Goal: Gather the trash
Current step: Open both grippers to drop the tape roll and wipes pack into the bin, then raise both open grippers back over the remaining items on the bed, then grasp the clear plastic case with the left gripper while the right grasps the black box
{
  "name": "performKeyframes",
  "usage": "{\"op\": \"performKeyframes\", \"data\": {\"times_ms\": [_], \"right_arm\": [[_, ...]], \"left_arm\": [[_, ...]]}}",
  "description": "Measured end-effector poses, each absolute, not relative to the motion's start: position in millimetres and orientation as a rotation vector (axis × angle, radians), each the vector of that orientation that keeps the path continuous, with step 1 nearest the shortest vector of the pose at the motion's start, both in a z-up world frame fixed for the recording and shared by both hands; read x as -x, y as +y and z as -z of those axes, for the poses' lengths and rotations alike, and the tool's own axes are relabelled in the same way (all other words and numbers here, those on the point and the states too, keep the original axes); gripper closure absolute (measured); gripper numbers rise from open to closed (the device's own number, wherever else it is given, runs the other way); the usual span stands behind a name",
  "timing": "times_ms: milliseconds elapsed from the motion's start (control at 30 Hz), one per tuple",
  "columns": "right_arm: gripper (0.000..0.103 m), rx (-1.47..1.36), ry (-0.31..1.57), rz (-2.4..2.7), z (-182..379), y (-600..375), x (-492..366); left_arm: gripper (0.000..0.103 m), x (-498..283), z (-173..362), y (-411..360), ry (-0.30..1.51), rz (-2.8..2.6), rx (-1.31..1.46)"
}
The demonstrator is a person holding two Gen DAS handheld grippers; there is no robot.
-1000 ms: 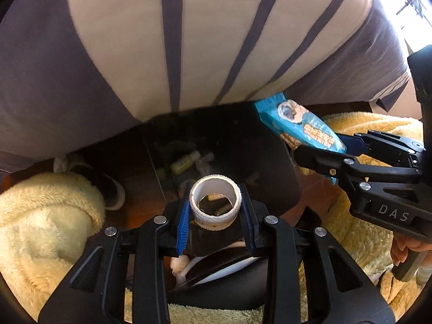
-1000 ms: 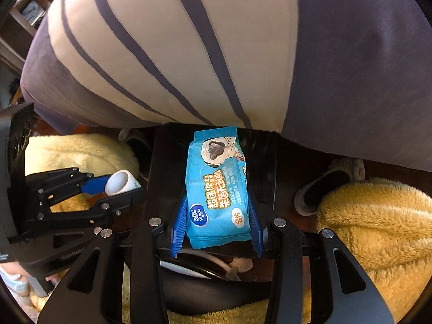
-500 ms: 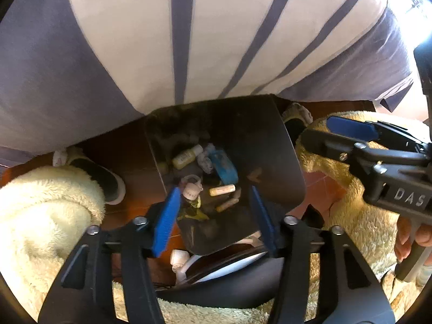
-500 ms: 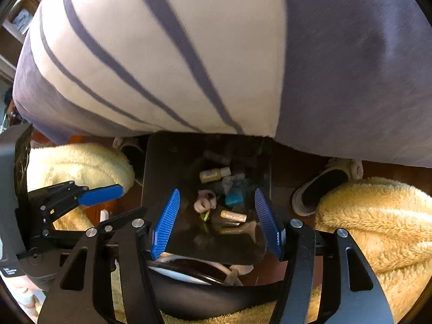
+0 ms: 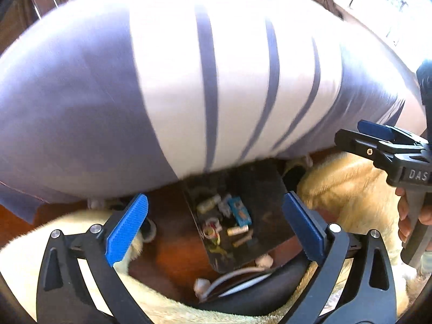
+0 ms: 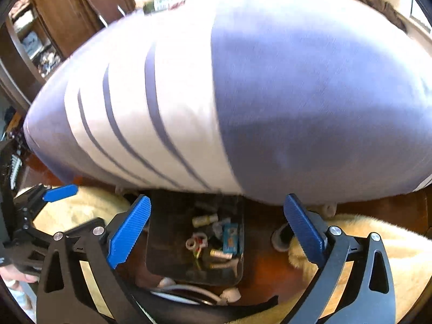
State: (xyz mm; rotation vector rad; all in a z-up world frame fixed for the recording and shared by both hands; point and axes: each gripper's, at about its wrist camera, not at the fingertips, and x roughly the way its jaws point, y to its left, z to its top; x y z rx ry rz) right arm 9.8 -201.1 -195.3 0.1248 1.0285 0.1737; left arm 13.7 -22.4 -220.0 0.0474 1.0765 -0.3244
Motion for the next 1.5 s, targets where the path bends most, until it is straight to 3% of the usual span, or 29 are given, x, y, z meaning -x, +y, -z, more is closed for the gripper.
{"op": "performKeyframes", "data": {"times_ms": [400, 933, 1033, 1100, 1167, 1500], "right_arm": [[0.004, -0.049, 0.879, -0.129, 124.6, -216.1, -49.5], [0.004, -0.012, 0.849, -0.102, 107.1, -215.7, -144.8], [0.004, -0.013, 0.857, -0.083, 109.0, -219.2, -165.1], [0.004, -0.020, 0.868, -0.069, 111.3, -222.2, -178.8], [0.004, -0.034, 0.876, -0.062, 113.3, -226.2, -193.7], [0.004, 0.017, 0.939, 0.008, 125.7, -230.5, -264.6]], "left_arm": [[0.008, -49.9, 153.4, -0.1, 0.912, 0.277, -0.061], [0.008, -153.0, 136.5, -5.9, 0.884, 0.259, -0.071], [0.010, -173.5, 137.6, -13.2, 0.890, 0.283, -0.071], [0.021, -191.2, 140.2, -18.5, 0.901, 0.306, -0.068], [0.025, -205.8, 143.2, -22.8, 0.907, 0.305, -0.073], [0.026, -258.2, 147.9, -39.8, 0.905, 0.336, -0.097]]}}
